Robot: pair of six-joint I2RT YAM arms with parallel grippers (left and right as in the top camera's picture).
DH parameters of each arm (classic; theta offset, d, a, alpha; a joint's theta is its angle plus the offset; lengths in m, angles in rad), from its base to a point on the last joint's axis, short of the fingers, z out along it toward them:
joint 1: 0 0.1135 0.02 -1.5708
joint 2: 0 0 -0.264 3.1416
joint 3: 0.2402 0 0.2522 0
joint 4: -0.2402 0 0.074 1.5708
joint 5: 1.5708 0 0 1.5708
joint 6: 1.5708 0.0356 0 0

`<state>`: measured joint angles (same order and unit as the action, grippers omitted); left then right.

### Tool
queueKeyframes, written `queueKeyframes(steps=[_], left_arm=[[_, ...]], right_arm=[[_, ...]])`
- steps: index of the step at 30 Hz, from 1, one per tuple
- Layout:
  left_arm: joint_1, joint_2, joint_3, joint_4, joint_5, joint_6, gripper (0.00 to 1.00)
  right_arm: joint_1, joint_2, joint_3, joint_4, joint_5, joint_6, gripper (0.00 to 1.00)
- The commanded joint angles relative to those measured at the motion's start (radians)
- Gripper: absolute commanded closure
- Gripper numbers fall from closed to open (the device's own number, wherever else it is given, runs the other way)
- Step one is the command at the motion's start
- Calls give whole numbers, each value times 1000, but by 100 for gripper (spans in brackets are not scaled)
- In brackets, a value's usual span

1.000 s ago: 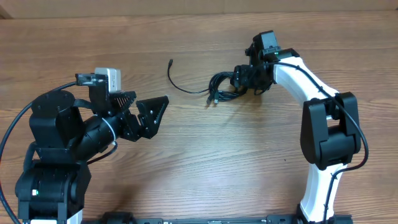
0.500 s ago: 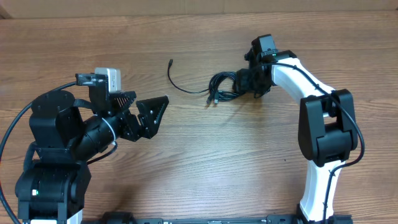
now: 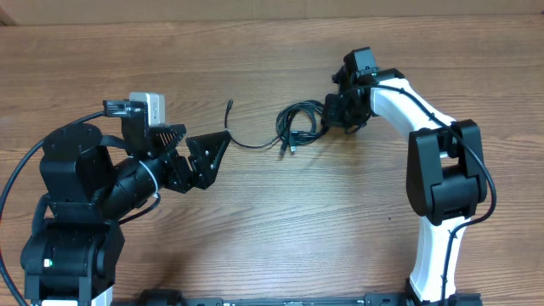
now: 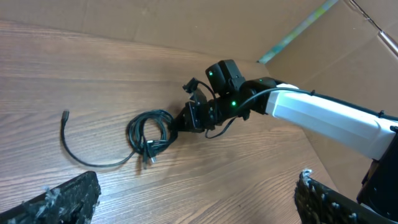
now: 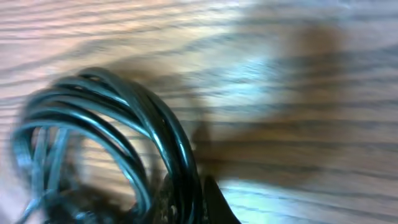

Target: Untangle cables

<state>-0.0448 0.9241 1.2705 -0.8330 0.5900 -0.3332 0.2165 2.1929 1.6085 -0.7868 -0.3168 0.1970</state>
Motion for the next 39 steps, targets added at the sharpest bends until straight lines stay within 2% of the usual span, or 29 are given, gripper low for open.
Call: queueKeyframes(steps=[1,10,19,25,29,39], left_arm=[[5,5,13,4,5,23,0],[5,68,13,-27,5,69,0],[5,159,13,-60,5,109,0],[5,201,13,-68,14,192,0],[-5,207,13,-68,51,305,0],[-109,207,13,-76,64,472,0]], right_arm=[[3,-44,91,-11,-89,-24,96],[9,-165,245,-188,-94,-28,96],[9,-325,256,-257,-176,-50,96],[14,-394,256,-308,-299,-50,96],[42,-430,256,-352,-364,-50,96],[190,-558,257,-413,-367,-73,96]])
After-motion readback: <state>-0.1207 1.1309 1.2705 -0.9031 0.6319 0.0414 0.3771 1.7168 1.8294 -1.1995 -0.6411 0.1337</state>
